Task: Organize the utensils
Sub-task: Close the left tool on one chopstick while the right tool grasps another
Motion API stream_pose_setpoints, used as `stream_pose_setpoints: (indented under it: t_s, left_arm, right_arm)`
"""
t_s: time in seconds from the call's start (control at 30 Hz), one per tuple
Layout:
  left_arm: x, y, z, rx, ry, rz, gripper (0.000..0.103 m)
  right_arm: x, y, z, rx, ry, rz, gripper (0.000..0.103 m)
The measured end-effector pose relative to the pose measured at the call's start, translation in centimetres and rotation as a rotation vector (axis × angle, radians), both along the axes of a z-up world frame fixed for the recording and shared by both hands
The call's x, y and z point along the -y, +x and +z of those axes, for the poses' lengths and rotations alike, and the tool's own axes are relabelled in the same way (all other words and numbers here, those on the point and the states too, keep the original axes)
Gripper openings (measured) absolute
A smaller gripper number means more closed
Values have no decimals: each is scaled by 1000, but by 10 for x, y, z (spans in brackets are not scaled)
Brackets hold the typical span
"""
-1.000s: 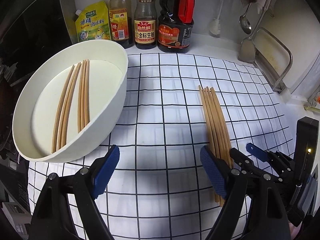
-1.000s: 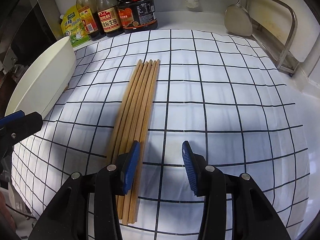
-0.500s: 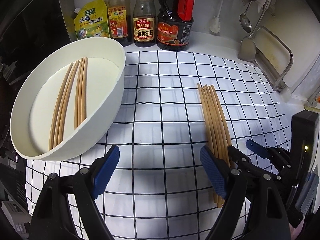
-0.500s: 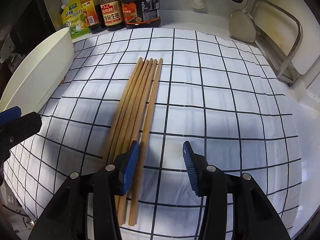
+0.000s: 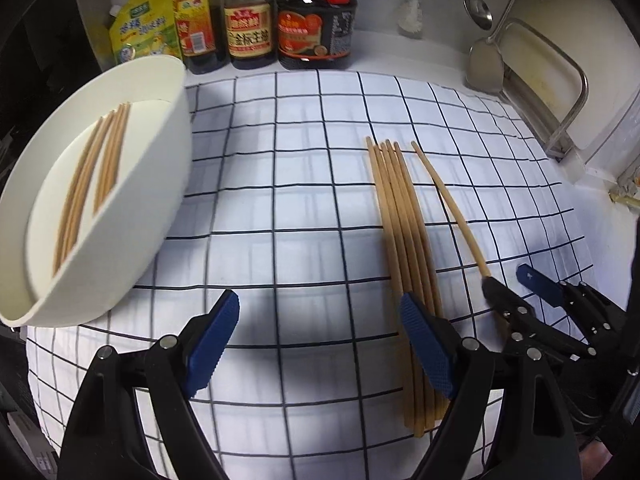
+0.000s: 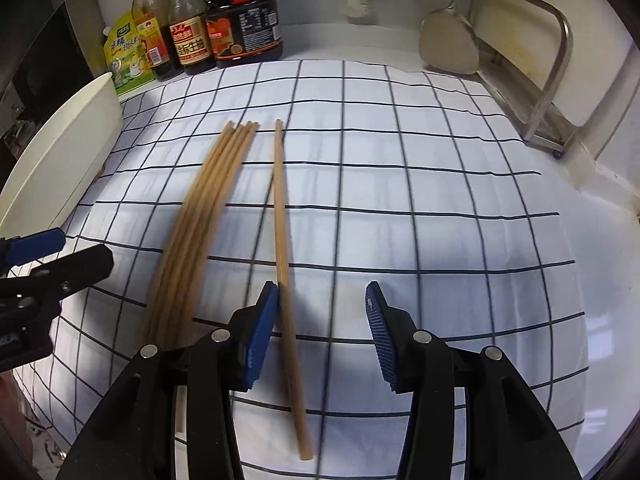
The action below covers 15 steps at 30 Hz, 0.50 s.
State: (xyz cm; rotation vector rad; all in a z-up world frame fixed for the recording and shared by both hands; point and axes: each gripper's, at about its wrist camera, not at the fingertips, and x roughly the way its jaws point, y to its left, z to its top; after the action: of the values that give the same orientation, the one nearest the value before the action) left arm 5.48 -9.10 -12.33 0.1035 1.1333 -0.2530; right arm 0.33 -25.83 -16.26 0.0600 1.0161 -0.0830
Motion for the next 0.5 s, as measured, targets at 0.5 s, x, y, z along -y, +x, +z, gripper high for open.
stream_pose_setpoints:
  t_s: [0.5]
  left_arm:
    - [17,8,-27,-24,42,12,83]
  right_arm:
    - [17,-5,1,29,22,8,44]
